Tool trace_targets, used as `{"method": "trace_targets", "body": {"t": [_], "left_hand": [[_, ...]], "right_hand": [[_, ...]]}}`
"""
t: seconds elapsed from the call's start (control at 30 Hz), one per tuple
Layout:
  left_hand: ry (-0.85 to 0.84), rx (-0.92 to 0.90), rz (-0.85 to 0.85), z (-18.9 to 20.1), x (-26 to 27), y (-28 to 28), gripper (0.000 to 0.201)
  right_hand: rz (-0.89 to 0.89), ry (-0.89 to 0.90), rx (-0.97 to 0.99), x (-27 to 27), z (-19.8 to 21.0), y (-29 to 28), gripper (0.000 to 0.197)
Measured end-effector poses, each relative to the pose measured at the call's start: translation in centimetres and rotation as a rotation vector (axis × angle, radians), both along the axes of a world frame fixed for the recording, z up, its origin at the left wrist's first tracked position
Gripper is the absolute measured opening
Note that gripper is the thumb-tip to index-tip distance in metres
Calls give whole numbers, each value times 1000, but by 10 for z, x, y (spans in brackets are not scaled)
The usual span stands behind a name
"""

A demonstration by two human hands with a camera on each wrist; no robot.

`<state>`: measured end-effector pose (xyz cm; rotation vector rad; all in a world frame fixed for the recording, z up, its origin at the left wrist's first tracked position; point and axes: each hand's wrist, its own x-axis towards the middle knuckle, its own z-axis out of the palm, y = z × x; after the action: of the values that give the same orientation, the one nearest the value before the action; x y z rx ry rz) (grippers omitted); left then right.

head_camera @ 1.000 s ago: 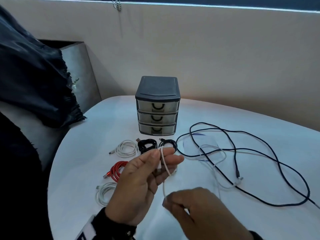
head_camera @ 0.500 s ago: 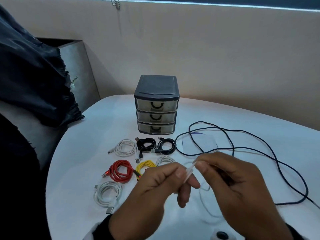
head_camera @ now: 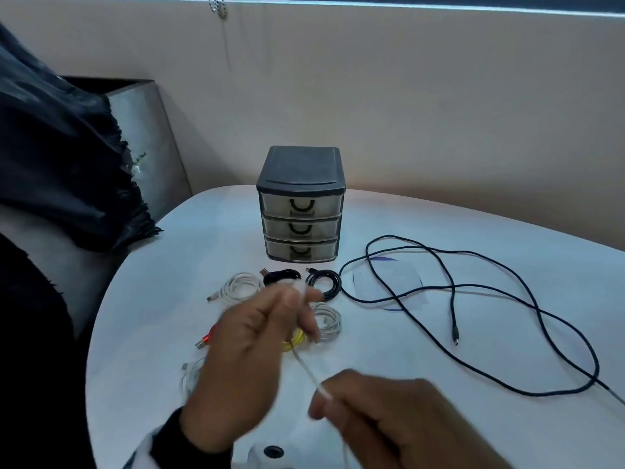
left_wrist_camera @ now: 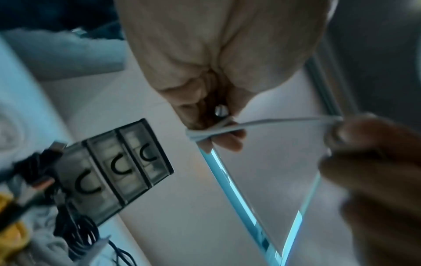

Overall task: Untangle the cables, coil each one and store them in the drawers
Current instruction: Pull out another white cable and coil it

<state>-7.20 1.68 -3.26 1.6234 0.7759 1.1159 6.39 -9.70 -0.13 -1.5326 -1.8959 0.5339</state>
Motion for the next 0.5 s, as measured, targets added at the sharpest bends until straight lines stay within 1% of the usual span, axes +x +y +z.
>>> {"method": "trace_targets", "body": {"t": [0.03,0.07,0.1,0.13,0.17,0.23,0.27,0.3,0.33,0.37,0.4,0.43,0.5], "left_hand": [[128,95,-54,-3,2,-7,36],[213,160,-123,-5,3,-14,36],[243,174,-197,-5,5,-21,36],[220,131,-281,-3,6,-25,36],[148,28,-380,-1,5,-27,37],[-51,-235,-556,6,0,-26,35],[-152,-328,-598,9,-4,-24,34],[-262,-385,-620,11,-6,-22,33],[-377,-414,-608,12,-8,-21,33],[-490,-436,-557,12,-8,-18,33],[-577,-451,-461,12,-9,-15,35],[-624,-458,-348,10,-9,-10,38],[-607,-409,-180,6,-12,-1,44]], "right_hand": [[-45,-26,70,6,5,-2,22],[-102,-39,166,12,9,-3,19],[-135,-27,217,19,10,-4,17],[-160,5,243,24,10,-4,17],[-206,62,264,28,10,-2,16],[-276,276,255,31,7,5,13],[-289,358,228,30,2,10,10],[-293,391,190,27,-3,14,12],[-292,385,141,21,-12,19,15],[-286,370,75,14,-22,23,16],[-263,331,11,7,-32,25,17],[-236,236,-30,0,-42,23,19],[-140,62,-32,-12,-50,18,31]]}}
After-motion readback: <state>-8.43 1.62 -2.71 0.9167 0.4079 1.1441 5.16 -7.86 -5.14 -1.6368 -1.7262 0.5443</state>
